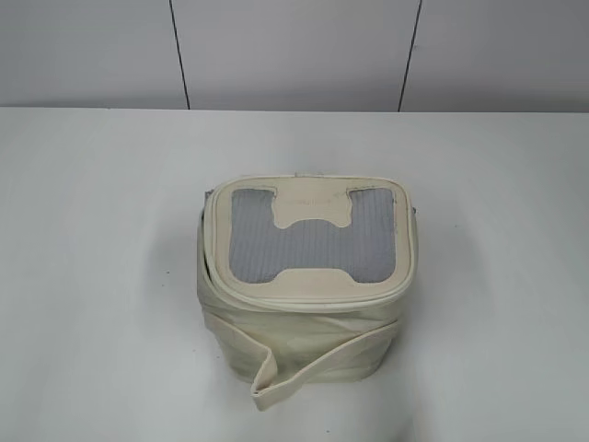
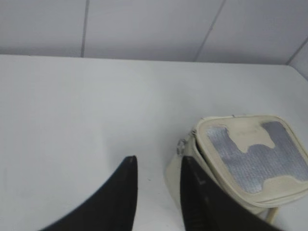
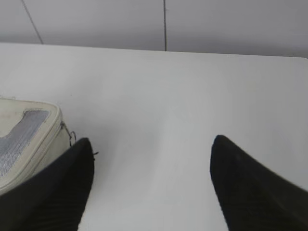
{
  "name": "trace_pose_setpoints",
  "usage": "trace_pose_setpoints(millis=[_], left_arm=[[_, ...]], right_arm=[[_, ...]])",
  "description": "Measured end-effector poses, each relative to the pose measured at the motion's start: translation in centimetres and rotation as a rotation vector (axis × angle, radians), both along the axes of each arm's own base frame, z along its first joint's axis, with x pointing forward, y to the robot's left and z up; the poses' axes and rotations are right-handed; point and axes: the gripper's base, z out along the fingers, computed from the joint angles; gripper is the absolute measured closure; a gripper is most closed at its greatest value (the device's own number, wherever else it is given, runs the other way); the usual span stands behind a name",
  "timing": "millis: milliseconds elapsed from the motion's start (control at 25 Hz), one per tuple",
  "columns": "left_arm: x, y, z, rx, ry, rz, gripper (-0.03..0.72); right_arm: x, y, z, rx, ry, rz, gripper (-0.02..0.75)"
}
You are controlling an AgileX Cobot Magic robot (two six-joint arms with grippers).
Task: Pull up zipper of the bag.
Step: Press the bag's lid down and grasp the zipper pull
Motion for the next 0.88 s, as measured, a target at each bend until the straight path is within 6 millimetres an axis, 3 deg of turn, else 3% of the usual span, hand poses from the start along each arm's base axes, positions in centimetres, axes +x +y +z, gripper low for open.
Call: trace_pose_setpoints(millis=[160, 360, 560, 880], left_arm=[[3.4, -1.5, -1.3, -0.041, 0.118, -0.149, 0.445], [7.0, -2.8, -3.2, -0.07, 0.195, -0.306, 0.445], [9.3, -3.2, -4.5, -0.088, 0.243, -0.352, 0.433], [13.2, -3.4, -5.6, -0.061, 0.319, -0.371, 0.371]], right_arm=[[3.3, 1.3, 1.2, -0.105, 0.071, 0.133, 0.148], [9.0, 3.6, 1.8, -0.254, 0.287, 0.301, 0.164], [14.3, 5.9, 1.7, -0.305, 0.452, 0.492, 0.201], [22.1, 9.5, 1.8, -0.283, 0.556, 0.757, 0.209]])
